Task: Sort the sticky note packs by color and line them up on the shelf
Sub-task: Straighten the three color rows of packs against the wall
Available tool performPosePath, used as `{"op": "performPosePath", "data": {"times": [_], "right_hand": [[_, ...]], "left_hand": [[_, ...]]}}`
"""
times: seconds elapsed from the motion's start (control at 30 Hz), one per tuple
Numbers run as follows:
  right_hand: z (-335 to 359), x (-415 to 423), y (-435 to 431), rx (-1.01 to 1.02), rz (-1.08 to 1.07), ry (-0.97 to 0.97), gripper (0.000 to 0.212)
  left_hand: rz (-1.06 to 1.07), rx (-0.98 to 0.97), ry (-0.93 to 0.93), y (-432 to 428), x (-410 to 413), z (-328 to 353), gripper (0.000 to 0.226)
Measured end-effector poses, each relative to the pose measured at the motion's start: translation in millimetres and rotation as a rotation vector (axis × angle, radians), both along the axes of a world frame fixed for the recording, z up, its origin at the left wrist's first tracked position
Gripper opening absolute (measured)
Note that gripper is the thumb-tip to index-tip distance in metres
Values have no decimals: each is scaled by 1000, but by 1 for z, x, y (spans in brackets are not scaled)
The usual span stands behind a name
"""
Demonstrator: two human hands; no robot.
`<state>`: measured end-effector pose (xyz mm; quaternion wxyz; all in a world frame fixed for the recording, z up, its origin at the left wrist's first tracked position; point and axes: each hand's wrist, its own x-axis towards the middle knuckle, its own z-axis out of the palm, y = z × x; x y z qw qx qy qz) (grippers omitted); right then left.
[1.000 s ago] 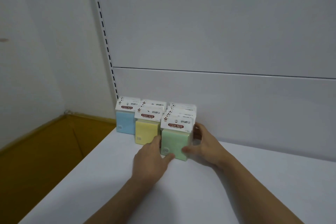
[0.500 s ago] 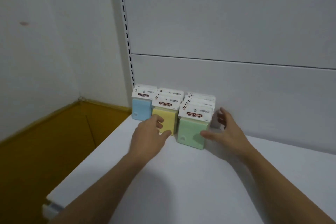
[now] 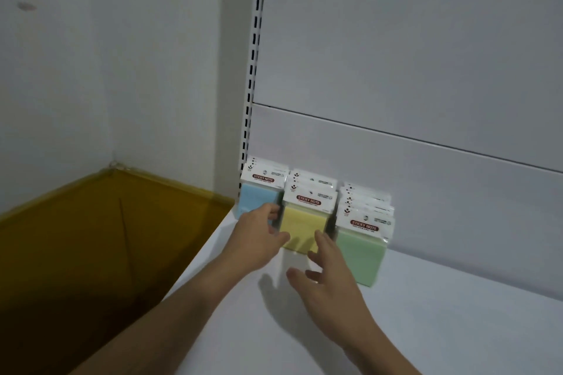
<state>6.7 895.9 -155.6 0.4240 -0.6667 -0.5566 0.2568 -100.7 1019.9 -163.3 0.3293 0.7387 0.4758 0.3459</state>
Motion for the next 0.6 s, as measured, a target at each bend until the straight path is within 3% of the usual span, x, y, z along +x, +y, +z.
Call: {"op": "performPosePath", "data": {"times": [0.13,0.33,0.5,0.6], "right_hand": [[-2,-12,13,19,-19,41,58],[-4,-26,31,102,-106,167,51],[-9,-31,31,89,-141,133,50],[-9,-27,33,61,-158,71,33]], "left_hand": [[-93,-37,-36,12,-3,-4,62],[-150,11,9,21,1,-11,58],[-160,48,71,27,3,-12,49],[-164,72,113,30,3,-10,45]]}}
